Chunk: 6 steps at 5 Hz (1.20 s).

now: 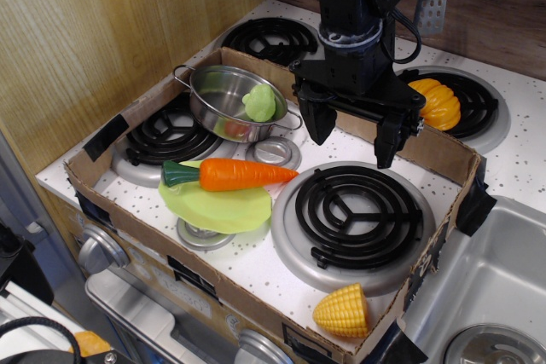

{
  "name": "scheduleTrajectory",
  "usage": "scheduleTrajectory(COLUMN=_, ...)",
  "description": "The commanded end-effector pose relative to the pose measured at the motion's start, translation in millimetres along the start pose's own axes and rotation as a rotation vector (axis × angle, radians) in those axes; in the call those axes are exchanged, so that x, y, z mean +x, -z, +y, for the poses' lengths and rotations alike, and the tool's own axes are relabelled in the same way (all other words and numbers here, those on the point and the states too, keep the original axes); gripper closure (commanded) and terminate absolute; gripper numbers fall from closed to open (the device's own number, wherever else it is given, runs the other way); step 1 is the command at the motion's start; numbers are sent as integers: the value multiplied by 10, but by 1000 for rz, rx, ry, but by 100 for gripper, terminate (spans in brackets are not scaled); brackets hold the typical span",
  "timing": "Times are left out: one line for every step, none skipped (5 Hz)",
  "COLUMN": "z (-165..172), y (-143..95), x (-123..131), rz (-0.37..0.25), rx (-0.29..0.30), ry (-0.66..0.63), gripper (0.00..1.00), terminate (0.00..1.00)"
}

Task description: Take carrot off plate

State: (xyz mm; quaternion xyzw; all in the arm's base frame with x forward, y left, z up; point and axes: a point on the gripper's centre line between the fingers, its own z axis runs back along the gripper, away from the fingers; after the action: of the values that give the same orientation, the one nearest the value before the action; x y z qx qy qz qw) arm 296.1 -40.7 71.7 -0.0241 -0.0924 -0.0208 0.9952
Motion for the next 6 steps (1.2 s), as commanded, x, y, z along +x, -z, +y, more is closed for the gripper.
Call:
scheduleTrajectory(z=0, y=0, x=0, rz=0, rx=0, ry=0, gripper=0, terminate=0)
scheduleTrajectory(z=112, y=-40, x=-59, rz=-5, rx=-12, ry=98, gripper=0, terminate=0)
scheduleTrajectory(z=194, y=-122, x=-118, rz=-8, rx=37, ry=148, gripper=0, terminate=0)
scheduleTrajectory(z=290, y=-213, x=-199, rz=-5, rx=104, ry=177, gripper=0, terminate=0)
scheduleTrajectory(z=471, y=-226, x=-290, rz=6, rx=154, ry=231, gripper=0, terminate=0)
scheduleTrajectory(z=626, y=-216, x=-331, rz=4, rx=181, ry=281, gripper=0, terminate=0)
